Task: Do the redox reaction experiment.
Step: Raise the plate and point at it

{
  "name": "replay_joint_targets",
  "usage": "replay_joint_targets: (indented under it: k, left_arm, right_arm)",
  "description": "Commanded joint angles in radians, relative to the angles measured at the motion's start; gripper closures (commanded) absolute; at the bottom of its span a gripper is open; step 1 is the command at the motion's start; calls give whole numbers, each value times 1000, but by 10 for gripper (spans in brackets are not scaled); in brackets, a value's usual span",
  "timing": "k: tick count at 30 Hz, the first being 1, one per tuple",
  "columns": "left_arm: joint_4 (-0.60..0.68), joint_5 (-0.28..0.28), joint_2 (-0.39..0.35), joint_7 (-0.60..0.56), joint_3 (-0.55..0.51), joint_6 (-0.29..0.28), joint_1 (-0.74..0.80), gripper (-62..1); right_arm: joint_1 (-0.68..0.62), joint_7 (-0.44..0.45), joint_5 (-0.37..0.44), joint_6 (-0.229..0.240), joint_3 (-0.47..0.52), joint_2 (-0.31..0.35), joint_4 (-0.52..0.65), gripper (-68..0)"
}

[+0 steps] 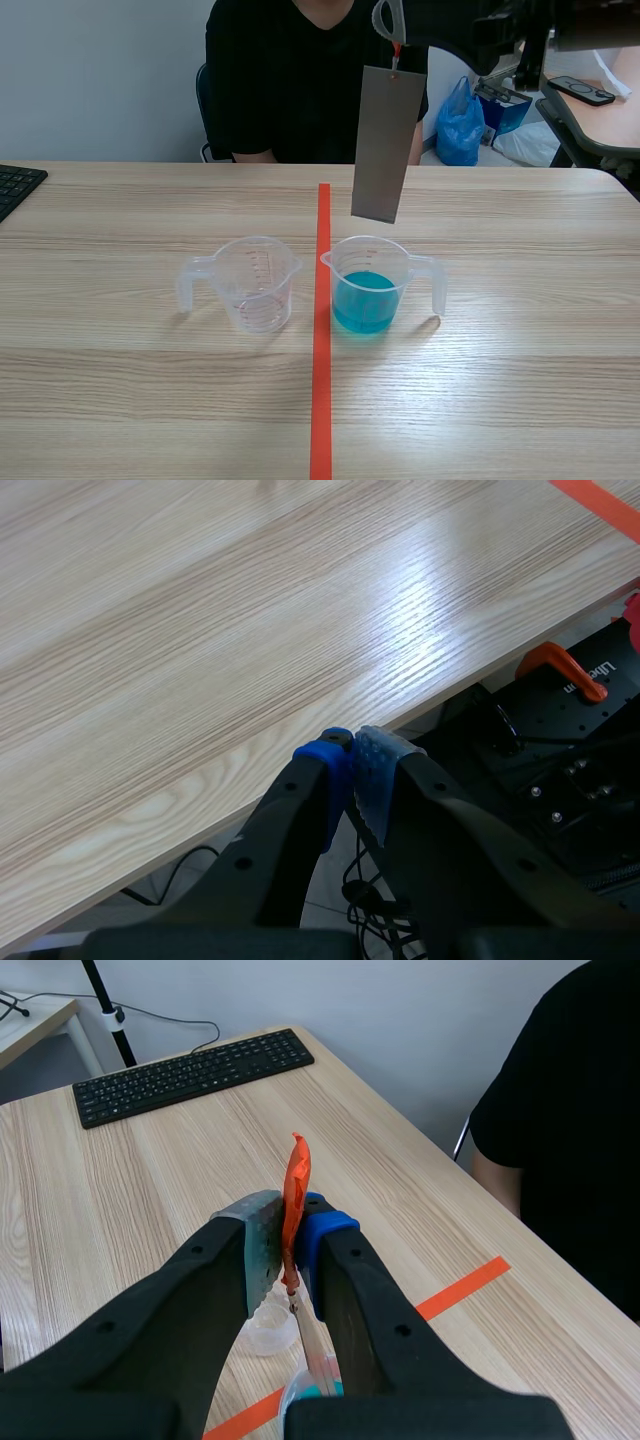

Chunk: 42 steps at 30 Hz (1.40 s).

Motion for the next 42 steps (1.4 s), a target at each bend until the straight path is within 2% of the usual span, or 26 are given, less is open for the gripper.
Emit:
replay_joint_targets:
  k: [1, 7, 13, 18, 21, 26, 29, 32, 35, 42]
  left_arm:
    - [13, -9, -21, -16, -4, -12, -26, -40]
    - [13, -14, -132, 8, -3, -153, -194, -40]
    - [13, -140, -263, 96, 10, -335, -395, -40]
    - [13, -232, -353, 154, 95, -459, -580, -40]
    - [13, -275, -375, 226, 181, -459, -706, -40]
    - [10, -280, -376, 351, 383, -459, -922, -40]
    - [-10, -323, -370, 421, 516, -459, -1044, -40]
    - [-54, -338, -340, 466, 613, -459, -1148, -40]
    - [-118, -379, -296, 502, 684, -459, -1231, -40]
    - [-274, -399, -192, 519, 779, -459, -1368, -40]
  right_arm:
    - [23, 15, 13, 0, 10, 10, 3, -17]
    - [23, 15, 20, 0, 10, 10, 3, -17]
    - [23, 14, 27, 0, 10, 10, 3, -17]
    - [23, 11, 27, 0, 10, 10, 3, -17]
    - [23, 10, 27, 0, 10, 10, 3, -17]
    - [23, 10, 27, 0, 10, 10, 3, -17]
    - [23, 10, 27, 0, 10, 10, 3, -17]
    - [23, 8, 27, 0, 10, 10, 3, -17]
    - [23, 8, 28, 0, 10, 10, 3, -17]
    - [23, 7, 31, 0, 10, 10, 3, -17]
